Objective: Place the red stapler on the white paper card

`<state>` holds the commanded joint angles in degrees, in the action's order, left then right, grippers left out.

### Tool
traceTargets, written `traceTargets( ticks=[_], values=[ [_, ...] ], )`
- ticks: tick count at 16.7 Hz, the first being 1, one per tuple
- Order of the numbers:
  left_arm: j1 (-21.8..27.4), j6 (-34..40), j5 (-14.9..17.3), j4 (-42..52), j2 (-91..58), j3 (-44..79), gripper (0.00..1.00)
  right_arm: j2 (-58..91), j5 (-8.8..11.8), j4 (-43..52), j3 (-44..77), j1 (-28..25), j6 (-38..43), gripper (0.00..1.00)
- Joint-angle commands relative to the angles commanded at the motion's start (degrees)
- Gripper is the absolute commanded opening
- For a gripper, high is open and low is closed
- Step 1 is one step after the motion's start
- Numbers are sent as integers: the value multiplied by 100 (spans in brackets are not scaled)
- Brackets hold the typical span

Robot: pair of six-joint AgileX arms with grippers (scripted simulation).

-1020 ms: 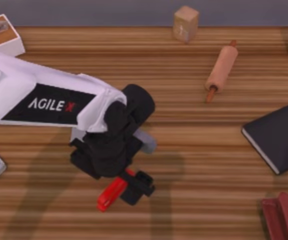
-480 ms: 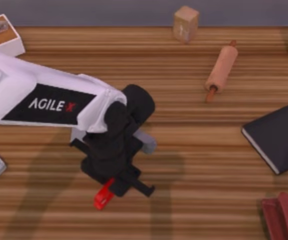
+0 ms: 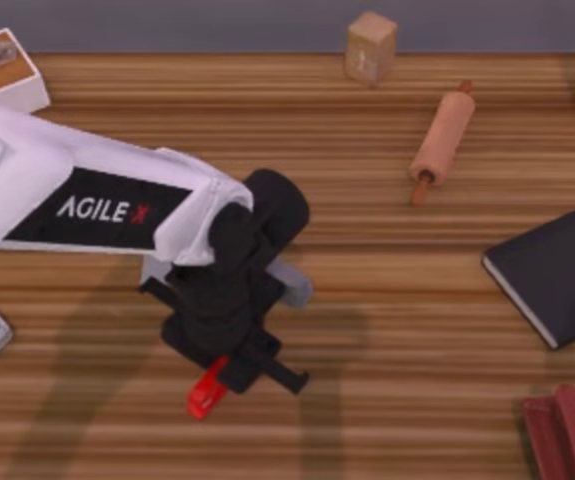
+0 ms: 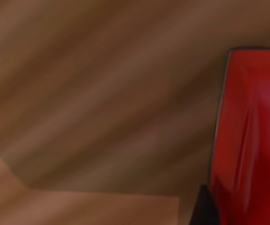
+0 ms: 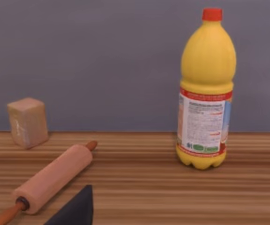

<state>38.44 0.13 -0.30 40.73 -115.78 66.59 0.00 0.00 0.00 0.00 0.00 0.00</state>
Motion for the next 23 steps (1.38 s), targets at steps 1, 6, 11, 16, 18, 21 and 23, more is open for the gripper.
traceTargets(
  ticks=[1, 6, 11, 16, 18, 21, 23],
  values=[
    [-1, 1, 0, 18, 8, 14, 0, 0, 0, 0, 0, 0, 0, 100],
    [-58, 50, -2, 998, 377, 579, 0, 0, 0, 0, 0, 0, 0, 100],
    [-87, 38, -5, 2085, 885, 1178, 0, 0, 0, 0, 0, 0, 0, 100],
    [-59, 32, -7, 2113, 897, 1195, 0, 0, 0, 0, 0, 0, 0, 100],
    [-77, 209, -6, 2165, 821, 1310, 0, 0, 0, 0, 0, 0, 0, 100],
    [-164, 928, 1, 2360, 540, 1738, 0, 0, 0, 0, 0, 0, 0, 100],
    [-264, 1707, 8, 2544, 283, 2131, 0, 0, 0, 0, 0, 0, 0, 100]
  ],
)
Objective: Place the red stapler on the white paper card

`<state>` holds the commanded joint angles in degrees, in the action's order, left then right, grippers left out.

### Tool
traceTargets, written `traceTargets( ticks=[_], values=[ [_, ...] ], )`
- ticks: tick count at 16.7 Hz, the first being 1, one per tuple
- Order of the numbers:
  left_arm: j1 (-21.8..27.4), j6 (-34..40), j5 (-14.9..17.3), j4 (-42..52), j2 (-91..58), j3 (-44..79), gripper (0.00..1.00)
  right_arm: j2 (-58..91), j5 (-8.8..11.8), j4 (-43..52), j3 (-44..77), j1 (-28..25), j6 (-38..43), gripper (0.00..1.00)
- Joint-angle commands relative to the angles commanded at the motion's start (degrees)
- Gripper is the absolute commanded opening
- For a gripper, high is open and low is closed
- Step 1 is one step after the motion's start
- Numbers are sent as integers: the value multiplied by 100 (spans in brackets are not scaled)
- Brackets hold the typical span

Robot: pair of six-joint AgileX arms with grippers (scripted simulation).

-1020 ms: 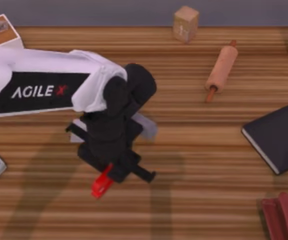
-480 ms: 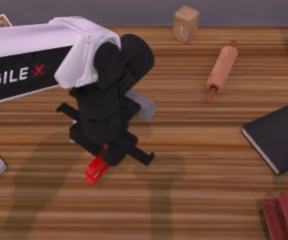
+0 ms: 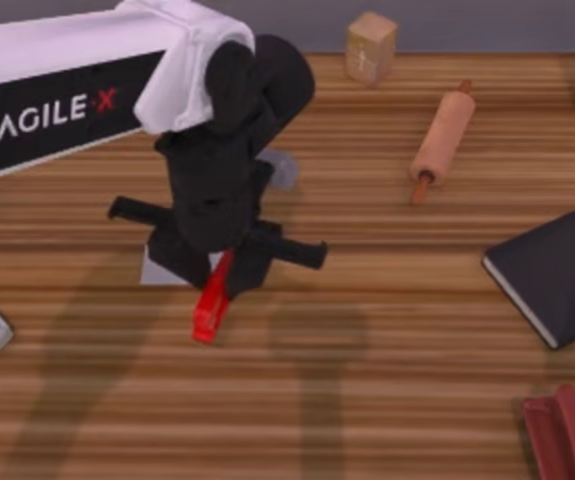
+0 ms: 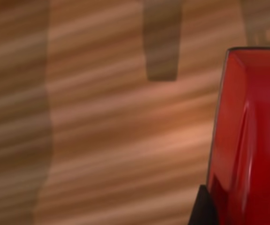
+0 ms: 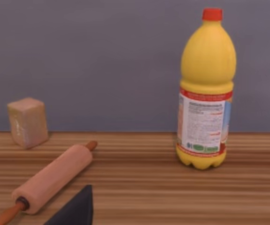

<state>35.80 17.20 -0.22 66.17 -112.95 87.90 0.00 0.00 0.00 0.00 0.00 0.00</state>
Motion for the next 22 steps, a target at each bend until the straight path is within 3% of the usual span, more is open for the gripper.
traceTargets(
  ticks=[13, 17, 22],
  values=[
    [-1039, 7786, 33, 1375, -1724, 2821, 0, 0, 0, 0, 0, 0, 0, 100],
    [-1301, 9112, 50, 1511, -1863, 3324, 0, 0, 0, 0, 0, 0, 0, 100],
    [-1382, 9468, 58, 1533, -1880, 3465, 0, 0, 0, 0, 0, 0, 0, 100]
  ],
)
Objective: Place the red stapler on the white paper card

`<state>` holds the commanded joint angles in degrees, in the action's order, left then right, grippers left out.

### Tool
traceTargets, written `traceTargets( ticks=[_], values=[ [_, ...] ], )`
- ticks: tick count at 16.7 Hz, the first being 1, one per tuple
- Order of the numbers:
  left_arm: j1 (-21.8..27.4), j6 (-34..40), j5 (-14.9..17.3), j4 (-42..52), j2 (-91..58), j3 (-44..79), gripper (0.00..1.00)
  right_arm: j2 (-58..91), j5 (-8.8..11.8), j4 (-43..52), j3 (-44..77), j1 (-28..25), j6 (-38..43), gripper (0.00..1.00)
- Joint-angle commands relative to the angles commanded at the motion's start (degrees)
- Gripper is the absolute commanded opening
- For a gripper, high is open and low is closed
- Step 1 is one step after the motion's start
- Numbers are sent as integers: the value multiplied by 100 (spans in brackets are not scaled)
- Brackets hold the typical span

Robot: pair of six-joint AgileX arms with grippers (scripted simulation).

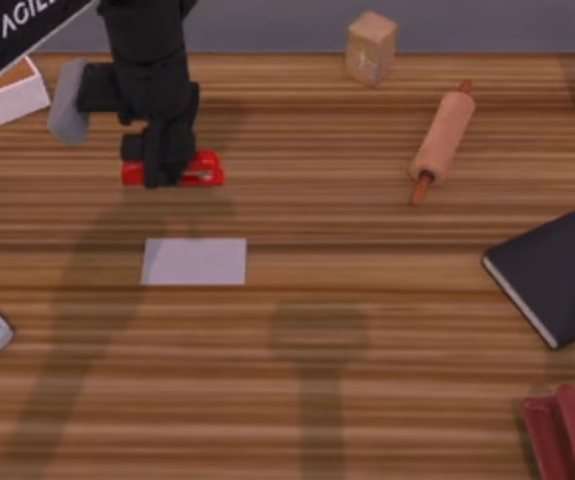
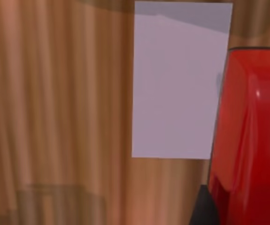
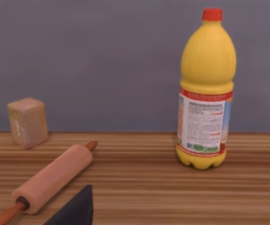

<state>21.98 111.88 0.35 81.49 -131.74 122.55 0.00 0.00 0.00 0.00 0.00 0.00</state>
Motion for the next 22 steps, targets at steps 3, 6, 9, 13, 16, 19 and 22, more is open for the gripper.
traceTargets(
  ticks=[3, 6, 9, 13, 16, 19, 22],
  values=[
    [30, -14, -2, -25, 20, -33, 0, 0, 0, 0, 0, 0, 0, 100],
    [-5, 3, 3, -429, -12, -403, 0, 0, 0, 0, 0, 0, 0, 100],
    [-15, 7, 0, -1235, -125, -1075, 0, 0, 0, 0, 0, 0, 0, 100],
    [-2, -7, 1, -2048, -240, -1799, 0, 0, 0, 0, 0, 0, 0, 100],
    [0, -3, 3, -2108, -251, -1856, 0, 0, 0, 0, 0, 0, 0, 100],
    [0, -3, 3, -2108, -251, -1856, 8, 0, 0, 0, 0, 0, 0, 100],
    [0, -3, 3, -2108, -251, -1856, 30, 0, 0, 0, 0, 0, 0, 100]
  ],
)
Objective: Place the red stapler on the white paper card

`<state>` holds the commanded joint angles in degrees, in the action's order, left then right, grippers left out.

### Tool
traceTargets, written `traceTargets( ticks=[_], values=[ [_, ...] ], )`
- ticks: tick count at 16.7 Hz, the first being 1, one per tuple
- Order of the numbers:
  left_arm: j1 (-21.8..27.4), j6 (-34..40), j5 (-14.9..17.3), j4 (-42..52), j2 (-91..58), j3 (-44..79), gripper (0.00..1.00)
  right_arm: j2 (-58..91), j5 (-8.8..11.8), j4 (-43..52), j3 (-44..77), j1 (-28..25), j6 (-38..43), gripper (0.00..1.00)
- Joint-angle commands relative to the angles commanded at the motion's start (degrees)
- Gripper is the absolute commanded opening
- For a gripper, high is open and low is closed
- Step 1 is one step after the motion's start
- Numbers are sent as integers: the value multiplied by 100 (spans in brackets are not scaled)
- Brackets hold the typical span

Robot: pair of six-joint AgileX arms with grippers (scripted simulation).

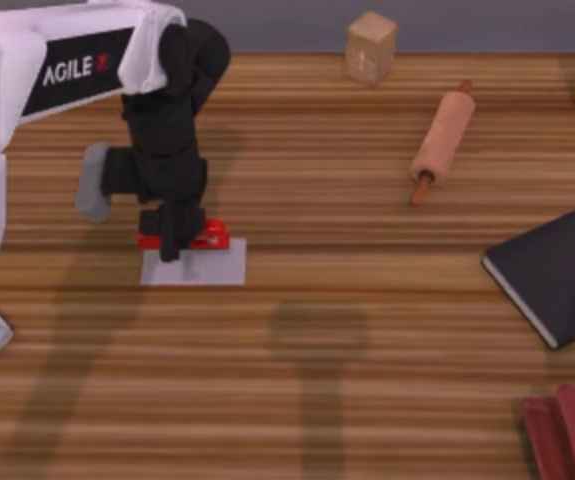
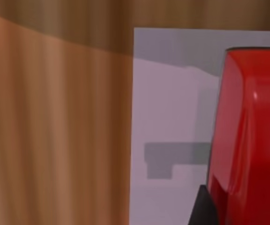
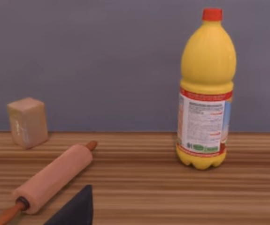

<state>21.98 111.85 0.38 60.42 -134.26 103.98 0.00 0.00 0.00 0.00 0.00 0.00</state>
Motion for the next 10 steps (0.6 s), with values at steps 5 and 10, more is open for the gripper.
traceTargets(
  ticks=[5, 10],
  values=[
    [0, 0, 0, 0, 0, 0, 68, 0, 0, 0, 0, 0, 0, 100],
    [0, 0, 0, 0, 0, 0, 100, 0, 0, 0, 0, 0, 0, 100]
  ],
)
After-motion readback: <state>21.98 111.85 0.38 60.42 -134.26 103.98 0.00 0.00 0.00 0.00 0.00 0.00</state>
